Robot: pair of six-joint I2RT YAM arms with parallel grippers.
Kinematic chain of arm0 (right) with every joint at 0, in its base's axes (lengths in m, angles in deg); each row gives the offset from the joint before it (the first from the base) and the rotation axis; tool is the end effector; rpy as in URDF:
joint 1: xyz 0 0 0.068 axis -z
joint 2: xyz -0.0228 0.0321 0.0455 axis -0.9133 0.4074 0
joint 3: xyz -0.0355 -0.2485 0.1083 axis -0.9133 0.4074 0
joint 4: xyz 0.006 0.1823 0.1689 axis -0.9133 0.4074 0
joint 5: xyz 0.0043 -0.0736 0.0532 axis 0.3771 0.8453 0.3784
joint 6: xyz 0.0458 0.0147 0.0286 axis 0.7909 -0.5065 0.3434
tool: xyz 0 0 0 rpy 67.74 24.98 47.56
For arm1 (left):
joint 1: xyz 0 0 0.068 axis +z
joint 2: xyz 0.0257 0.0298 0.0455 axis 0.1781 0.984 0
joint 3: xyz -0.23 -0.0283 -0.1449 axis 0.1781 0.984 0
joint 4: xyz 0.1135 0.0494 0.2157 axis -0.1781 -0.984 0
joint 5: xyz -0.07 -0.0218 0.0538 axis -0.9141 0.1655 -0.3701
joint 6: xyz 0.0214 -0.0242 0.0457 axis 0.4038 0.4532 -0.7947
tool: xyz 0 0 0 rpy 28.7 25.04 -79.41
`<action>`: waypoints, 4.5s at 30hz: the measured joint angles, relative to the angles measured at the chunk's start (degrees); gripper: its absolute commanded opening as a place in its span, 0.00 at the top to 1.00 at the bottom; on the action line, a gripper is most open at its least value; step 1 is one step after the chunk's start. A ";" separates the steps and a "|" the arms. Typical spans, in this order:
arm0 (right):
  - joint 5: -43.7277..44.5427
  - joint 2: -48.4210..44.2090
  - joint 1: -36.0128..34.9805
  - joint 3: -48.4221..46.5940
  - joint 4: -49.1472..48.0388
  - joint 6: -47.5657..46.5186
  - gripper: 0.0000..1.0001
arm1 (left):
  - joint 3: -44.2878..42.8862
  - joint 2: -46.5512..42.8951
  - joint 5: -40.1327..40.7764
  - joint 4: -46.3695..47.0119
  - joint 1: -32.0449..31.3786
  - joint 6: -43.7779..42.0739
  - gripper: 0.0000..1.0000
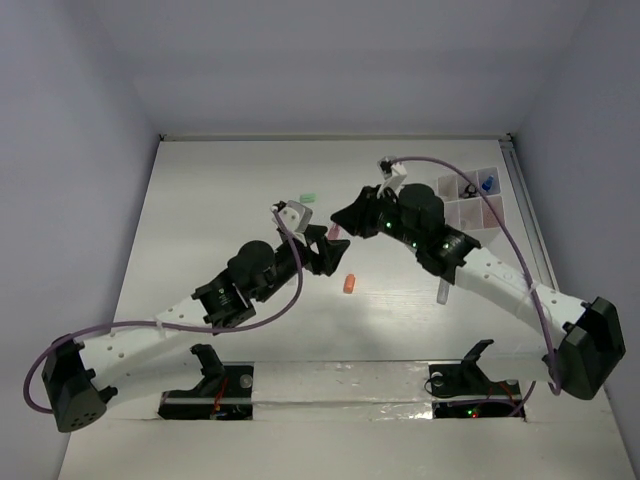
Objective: Sort the stationery into containers
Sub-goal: Close the pen cap on the pen, then place the pen in the storage box, then pick up the pen from the center of the board.
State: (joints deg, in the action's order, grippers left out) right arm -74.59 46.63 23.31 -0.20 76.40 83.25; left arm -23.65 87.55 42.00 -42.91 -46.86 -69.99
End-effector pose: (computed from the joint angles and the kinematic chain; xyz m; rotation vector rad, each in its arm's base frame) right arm 0.2047 0.1943 0.3367 -0.2478 1.8611 1.0349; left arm 0.1235 -0.1777 0.3405 0.4454 1.4773 -0.8265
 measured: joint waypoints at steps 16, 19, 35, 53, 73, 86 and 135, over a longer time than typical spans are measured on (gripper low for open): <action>14.32 2.86 28.22 -12.50 13.73 -9.60 1.00 | 14.36 -18.95 -2.58 5.62 -0.31 5.29 0.18; 20.33 -0.57 33.44 -9.84 14.93 -11.96 1.00 | 17.25 -19.80 -2.62 5.49 -0.31 5.33 0.16; 41.59 -0.11 43.04 -4.07 13.92 -21.18 1.00 | 22.03 -25.27 0.22 2.64 -0.31 5.81 0.01; 40.92 6.14 43.04 -3.15 9.88 -25.03 0.93 | 22.05 -24.22 2.47 2.49 -0.31 6.16 0.01; 36.13 6.14 43.04 -5.22 16.96 -24.74 0.39 | 22.05 -24.37 3.37 2.49 -0.31 6.16 0.01; 7.63 6.38 25.38 -13.42 32.09 -24.79 0.51 | 22.47 -23.34 4.17 2.82 -0.31 6.16 0.01; -3.06 40.54 28.33 -22.91 46.86 -33.42 0.98 | 24.94 -21.49 6.01 6.16 -0.31 6.60 0.02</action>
State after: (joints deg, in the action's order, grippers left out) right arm -77.65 87.17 51.63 -23.10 123.26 49.83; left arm 1.29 66.07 48.01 -36.75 -47.17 -63.39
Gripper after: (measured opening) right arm 0.297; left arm 0.981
